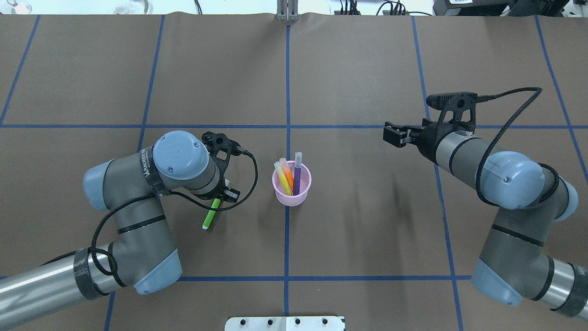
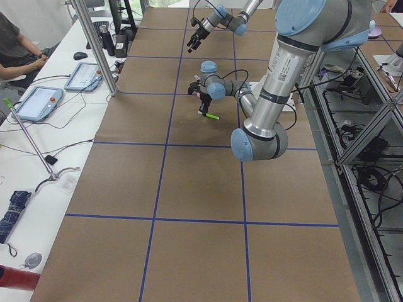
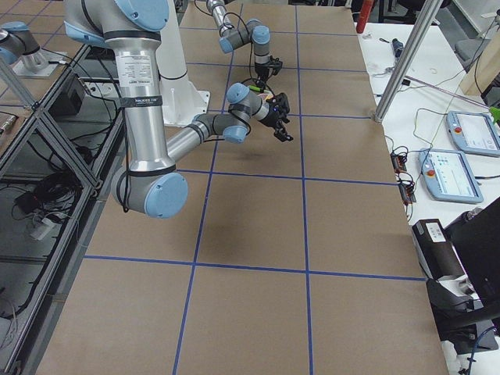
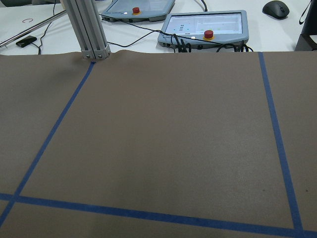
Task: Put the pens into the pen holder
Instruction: 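Close the left gripper on the green marker, then lift the green marker with the left gripper and carry it over the cup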
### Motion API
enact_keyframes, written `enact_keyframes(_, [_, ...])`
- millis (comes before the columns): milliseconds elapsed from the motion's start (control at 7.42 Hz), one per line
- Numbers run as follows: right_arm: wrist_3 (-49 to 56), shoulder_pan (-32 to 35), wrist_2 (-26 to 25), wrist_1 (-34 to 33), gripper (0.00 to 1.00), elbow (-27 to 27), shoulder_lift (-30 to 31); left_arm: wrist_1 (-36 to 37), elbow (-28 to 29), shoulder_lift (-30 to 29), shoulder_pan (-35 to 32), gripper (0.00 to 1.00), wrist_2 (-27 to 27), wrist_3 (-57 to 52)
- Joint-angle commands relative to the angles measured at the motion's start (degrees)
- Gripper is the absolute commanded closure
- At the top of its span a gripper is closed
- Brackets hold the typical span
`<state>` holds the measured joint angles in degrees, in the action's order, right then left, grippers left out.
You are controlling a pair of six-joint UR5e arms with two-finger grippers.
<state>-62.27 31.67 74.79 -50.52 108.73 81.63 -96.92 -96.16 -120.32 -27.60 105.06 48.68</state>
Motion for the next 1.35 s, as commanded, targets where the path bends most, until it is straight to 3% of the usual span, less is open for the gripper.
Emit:
enact_keyframes(0, [-0.48, 0.23, 0.0, 0.07, 0.0, 0.17, -0.07, 0.33, -0.78, -0.08, -0.09, 1.0, 0.23, 0.36])
enact_keyframes(404, [-0.57, 0.49, 0.0, 0.07, 0.0, 0.35, -0.07, 1.04, -10.86, -0.09, -2.28, 1.0, -0.03, 4.46])
enact_keyframes(674, [-0.57, 0.49, -0.09, -0.02, 0.0, 0.17, -0.07, -4.72, -17.37, -0.09, -4.3, 1.0, -0.55, 10.54])
enact_keyframes(944, [-0.66, 0.67, -0.09, -0.02, 0.0, 0.08, -0.07, -19.64, -15.83, 0.61, -3.87, 1.0, -7.12, 11.96])
enact_keyframes(1213, [-0.84, 0.67, -0.09, -0.02, 0.0, 0.17, 0.28, -28.45, -14.15, 0.88, 0.92, 1.0, -20.78, 14.07])
